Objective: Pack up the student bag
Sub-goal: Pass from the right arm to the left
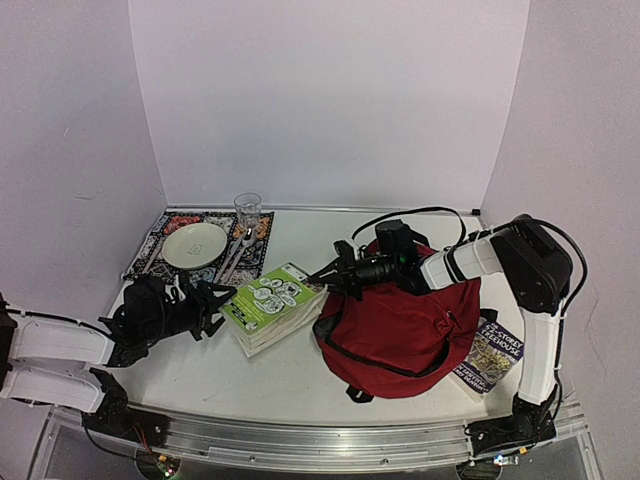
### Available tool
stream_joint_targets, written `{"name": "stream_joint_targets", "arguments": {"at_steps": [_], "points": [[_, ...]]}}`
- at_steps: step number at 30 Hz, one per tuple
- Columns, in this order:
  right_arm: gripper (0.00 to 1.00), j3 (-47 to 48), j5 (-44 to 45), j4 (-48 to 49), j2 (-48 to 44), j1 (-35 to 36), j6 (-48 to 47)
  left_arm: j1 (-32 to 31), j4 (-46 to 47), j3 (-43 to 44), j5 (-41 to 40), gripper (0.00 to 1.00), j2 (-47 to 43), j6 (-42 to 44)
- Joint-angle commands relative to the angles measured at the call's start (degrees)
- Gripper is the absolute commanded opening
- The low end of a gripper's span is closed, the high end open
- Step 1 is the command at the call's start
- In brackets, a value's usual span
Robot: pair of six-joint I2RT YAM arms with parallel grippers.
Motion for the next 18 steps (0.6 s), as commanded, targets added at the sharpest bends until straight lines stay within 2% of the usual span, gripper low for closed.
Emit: {"name": "stream_joint_targets", "arguments": {"at_steps": [1,7,12,16,18], "points": [[0.0,-0.3,-1.4,3.8,-2.9,1.2,-0.9,-0.3,8.7,3.1,1.7,0.56,-2.5,-3.3],[0.0,-0.1,-0.8,3.7,-3.1,1.2,-0.7,-0.3,8.6,5.8,3.5,0.52,-0.2,-3.8],[0.0,0.3,-0.5,2.0,-3.8,1.2,-2.5,-0.4,8.7,7.1,5.1,0.43,2.6,-4.0],[0.0,1.6,1.1,-5.3,-5.0,1.2,-8.4,-0.3,8.7,7.8,5.2,0.3,3.2,-4.2],[0.03,2.8,2.4,-11.5,-5.9,1.2,-13.2,-0.3,8.6,7.4,4.4,0.22,2.7,-4.6]]}}
